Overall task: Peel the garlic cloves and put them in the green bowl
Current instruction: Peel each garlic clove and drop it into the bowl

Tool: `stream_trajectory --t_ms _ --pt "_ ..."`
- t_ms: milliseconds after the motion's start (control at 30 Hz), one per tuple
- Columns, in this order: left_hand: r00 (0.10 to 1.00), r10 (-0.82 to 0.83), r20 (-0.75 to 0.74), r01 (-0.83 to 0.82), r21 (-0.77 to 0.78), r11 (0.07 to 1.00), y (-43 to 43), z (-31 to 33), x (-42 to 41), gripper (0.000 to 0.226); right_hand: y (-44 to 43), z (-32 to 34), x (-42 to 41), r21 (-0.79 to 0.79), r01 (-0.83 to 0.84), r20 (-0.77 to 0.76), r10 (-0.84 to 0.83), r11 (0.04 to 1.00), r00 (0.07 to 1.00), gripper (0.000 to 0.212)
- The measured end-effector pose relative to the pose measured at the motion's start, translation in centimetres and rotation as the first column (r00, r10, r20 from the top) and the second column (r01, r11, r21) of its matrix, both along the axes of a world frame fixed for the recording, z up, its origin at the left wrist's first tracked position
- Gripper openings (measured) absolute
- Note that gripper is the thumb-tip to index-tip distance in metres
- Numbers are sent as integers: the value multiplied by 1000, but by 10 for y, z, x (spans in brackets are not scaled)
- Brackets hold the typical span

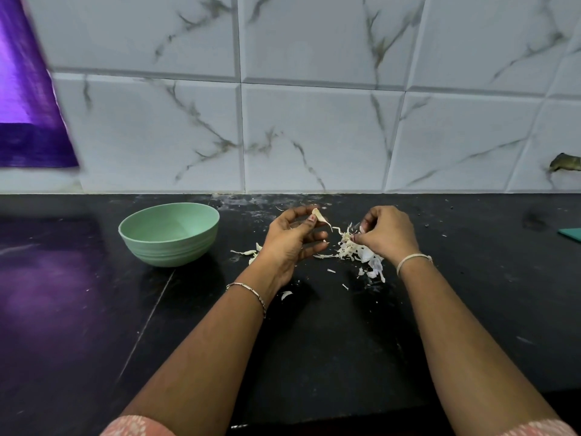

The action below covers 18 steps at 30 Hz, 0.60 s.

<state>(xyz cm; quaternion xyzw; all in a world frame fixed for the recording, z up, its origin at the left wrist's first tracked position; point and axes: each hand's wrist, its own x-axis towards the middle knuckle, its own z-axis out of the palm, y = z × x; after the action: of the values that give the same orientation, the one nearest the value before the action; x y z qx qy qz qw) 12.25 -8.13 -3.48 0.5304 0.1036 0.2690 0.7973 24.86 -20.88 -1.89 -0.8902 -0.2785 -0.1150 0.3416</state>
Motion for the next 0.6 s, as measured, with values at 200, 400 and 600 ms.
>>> stream_trajectory --t_ms 200,400,600 --pt "998 46 -36 -45 27 999 0 -1 1 22 0 -1 1 -80 -49 16 51 996 999 15" --pt "997 69 -42 -68 33 997 2 -2 1 17 -1 -2 0 -33 4 44 -3 999 999 25" --pt "997 68 -39 -66 63 996 2 -3 2 18 6 -3 -4 62 -234 111 227 970 968 26"
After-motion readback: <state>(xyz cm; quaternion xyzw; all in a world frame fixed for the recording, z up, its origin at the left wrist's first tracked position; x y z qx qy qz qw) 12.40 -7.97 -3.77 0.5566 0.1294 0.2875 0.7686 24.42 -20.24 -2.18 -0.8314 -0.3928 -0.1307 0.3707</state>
